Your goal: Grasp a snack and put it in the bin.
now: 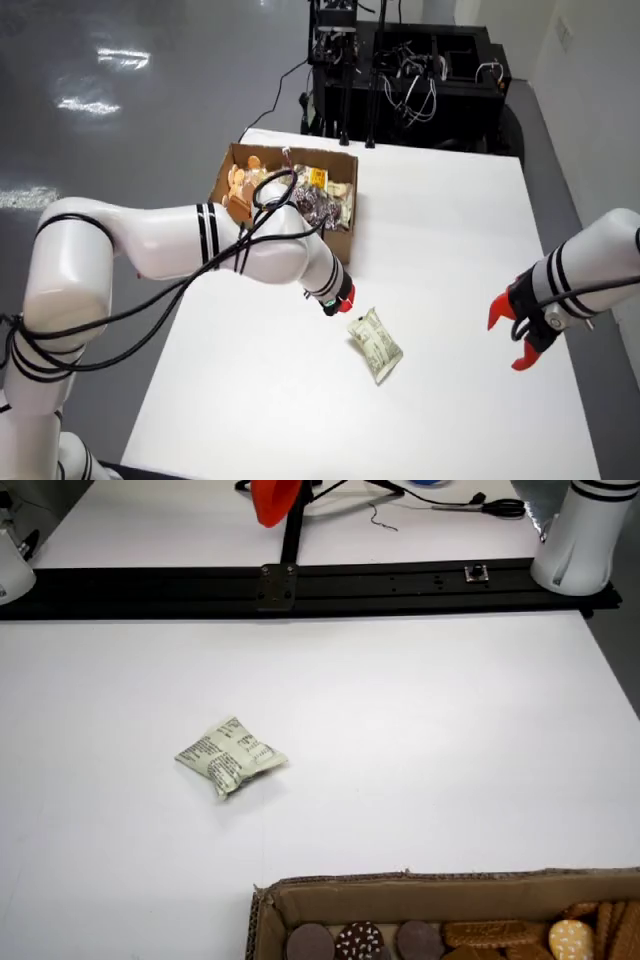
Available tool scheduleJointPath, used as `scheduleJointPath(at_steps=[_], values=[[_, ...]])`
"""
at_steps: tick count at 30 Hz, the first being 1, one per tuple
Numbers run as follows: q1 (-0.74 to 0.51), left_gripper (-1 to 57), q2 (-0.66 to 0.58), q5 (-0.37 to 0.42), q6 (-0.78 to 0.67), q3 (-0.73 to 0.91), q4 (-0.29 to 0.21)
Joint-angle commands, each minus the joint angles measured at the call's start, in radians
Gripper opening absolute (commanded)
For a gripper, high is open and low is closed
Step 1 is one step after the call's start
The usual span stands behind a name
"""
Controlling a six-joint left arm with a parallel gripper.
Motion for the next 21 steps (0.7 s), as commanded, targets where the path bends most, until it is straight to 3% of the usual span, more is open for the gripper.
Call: scheduleJointPath(at_steps=[1, 21], values=[[0.01, -0.4, 0.042, -0.012, 0.016, -0.032, 0.0], [0.044, 1.2, 0.253, -0.077, 0.069, -0.153, -0.028]])
